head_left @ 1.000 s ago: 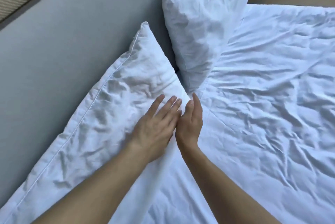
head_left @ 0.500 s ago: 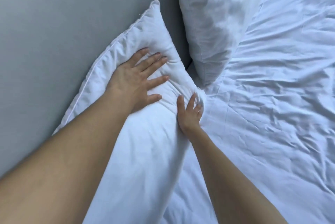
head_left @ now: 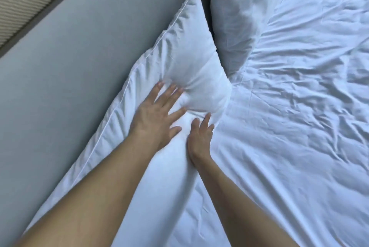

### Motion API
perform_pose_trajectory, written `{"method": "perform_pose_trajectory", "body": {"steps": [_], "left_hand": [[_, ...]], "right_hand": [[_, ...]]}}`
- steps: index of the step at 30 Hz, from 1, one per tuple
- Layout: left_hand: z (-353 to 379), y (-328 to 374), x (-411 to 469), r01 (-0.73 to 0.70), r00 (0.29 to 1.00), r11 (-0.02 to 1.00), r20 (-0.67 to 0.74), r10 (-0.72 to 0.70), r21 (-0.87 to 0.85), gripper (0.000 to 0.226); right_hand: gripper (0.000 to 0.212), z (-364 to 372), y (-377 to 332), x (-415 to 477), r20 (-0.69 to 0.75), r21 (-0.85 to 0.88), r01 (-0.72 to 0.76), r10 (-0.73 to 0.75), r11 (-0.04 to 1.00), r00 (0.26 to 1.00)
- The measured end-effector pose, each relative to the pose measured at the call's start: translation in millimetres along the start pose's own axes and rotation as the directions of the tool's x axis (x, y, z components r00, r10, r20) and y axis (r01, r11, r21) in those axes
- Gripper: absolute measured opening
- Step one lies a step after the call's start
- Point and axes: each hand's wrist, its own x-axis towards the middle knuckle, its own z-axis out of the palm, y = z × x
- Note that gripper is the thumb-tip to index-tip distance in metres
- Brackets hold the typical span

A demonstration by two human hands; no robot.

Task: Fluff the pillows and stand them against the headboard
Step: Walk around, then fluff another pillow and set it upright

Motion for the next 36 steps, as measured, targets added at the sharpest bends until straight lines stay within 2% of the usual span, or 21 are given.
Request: {"method": "perform_pose_trajectory", "body": {"steps": [3,6,8,10,12,15,19,23,27,31,33,36], "left_hand": [[8.5,-18.7,-29.4,0.056,0.998,0.998,0.002,-0.056,-0.020,0.065],[10.4,-25.1,-53.6,0.097,0.994,0.994,0.051,-0.099,0.042,0.064],[7.4,-28.1,-70.3,0.128,0.984,0.989,0.114,-0.137,0.078,0.065],[-6.3,-20.8,-84.3,0.135,0.978,0.984,0.144,-0.151,0.115,0.068],[-15.2,7.5,-101.9,0.048,0.990,0.993,0.128,-0.061,0.105,0.069],[5.7,52.9,-141.6,-0.117,0.988,0.992,0.107,0.112,0.038,0.063],[65.6,28.8,-201.5,-0.010,0.998,0.993,0.058,0.017,-0.119,0.059],[100.1,7.7,-246.2,0.018,0.999,0.999,0.048,-0.016,-0.048,0.057],[110.5,5.3,-274.5,0.043,0.998,0.997,0.047,-0.040,-0.067,0.059],[112.0,2.5,-295.7,0.060,0.993,0.995,0.103,-0.051,-0.086,0.060],[101.6,9.5,-297.8,0.062,0.992,0.995,0.115,-0.052,-0.080,0.060],[70.2,29.5,-286.9,0.047,0.993,0.997,0.109,-0.040,-0.065,0.054]], "right_hand": [[0.062,21.4,8.0,-33.3,-0.003,-0.061,-0.057,0.057,0.997,0.998],[0.055,38.2,16.9,-64.3,-0.003,-0.096,-0.091,0.091,0.991,0.996],[0.052,49.5,19.4,-92.6,0.019,-0.140,-0.077,0.080,0.987,0.997],[0.053,62.0,24.4,-116.7,0.021,-0.105,-0.070,0.073,0.992,0.997],[0.059,79.1,31.7,-144.3,0.042,-0.051,-0.089,0.091,0.995,0.995],[0.071,104.5,50.3,-177.1,0.142,-0.123,0.040,-0.022,0.992,0.990],[0.065,125.9,56.3,-208.1,0.092,-0.133,0.012,0.000,0.991,0.996],[0.055,148.6,62.1,-247.1,0.093,-0.085,0.040,-0.032,0.996,0.995],[0.055,167.7,70.3,-273.5,0.134,-0.034,0.068,-0.063,0.997,0.989],[0.059,174.0,77.4,-291.2,0.202,-0.051,0.134,-0.121,0.990,0.972],[0.059,167.9,80.9,-295.2,0.181,-0.048,0.176,-0.164,0.983,0.970],[0.047,142.4,84.6,-290.3,0.050,-0.019,0.129,-0.128,0.991,0.991]]}}
